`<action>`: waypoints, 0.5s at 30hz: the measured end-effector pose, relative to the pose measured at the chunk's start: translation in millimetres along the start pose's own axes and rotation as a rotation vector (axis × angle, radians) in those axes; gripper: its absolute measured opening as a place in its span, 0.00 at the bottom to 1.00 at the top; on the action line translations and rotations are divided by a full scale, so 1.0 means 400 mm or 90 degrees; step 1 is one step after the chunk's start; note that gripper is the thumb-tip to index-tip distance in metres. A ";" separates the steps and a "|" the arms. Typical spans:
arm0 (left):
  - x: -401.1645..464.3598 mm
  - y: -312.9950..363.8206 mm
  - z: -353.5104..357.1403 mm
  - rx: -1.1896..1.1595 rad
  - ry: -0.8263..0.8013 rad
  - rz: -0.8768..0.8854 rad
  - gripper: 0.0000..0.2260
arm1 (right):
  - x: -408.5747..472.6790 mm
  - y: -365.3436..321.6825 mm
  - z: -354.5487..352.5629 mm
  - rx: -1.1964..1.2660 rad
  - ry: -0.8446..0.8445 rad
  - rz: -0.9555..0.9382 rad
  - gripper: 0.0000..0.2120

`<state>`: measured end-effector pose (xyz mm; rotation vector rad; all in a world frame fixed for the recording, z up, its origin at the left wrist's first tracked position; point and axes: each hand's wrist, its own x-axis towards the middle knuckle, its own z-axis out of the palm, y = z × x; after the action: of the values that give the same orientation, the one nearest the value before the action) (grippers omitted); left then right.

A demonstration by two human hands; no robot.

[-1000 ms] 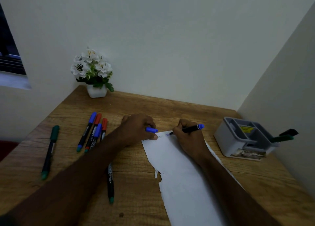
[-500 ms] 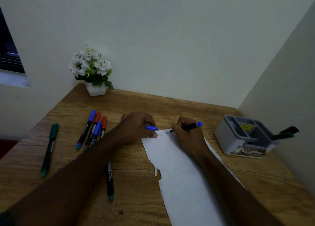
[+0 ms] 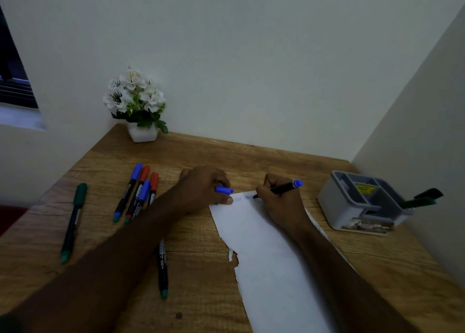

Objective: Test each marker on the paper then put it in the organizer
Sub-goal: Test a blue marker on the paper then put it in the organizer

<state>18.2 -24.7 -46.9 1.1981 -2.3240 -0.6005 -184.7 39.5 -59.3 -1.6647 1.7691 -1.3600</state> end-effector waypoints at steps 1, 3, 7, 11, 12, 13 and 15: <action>-0.001 0.000 0.000 0.000 0.000 -0.001 0.17 | -0.001 -0.001 -0.001 0.002 -0.002 0.006 0.15; -0.001 0.000 0.001 -0.004 -0.001 -0.003 0.17 | -0.003 -0.002 -0.005 0.002 -0.001 0.008 0.14; 0.000 -0.005 0.003 -0.008 0.002 -0.004 0.18 | -0.007 -0.010 -0.005 0.001 0.006 -0.002 0.12; 0.001 -0.004 0.004 -0.008 0.004 -0.003 0.18 | -0.007 -0.013 -0.003 -0.007 0.011 0.002 0.13; 0.000 -0.003 0.004 -0.008 0.004 -0.002 0.18 | -0.007 -0.012 -0.002 -0.007 0.016 0.000 0.12; -0.001 -0.003 0.003 -0.008 0.002 -0.003 0.18 | -0.007 -0.011 -0.003 -0.007 0.016 0.000 0.12; -0.001 -0.002 0.001 -0.006 0.000 -0.002 0.18 | -0.005 -0.010 -0.002 -0.010 0.005 0.004 0.11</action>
<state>18.7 -24.7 -47.5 1.1990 -2.3175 -0.6115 -182.5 42.3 -56.6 -1.6618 1.7932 -1.3551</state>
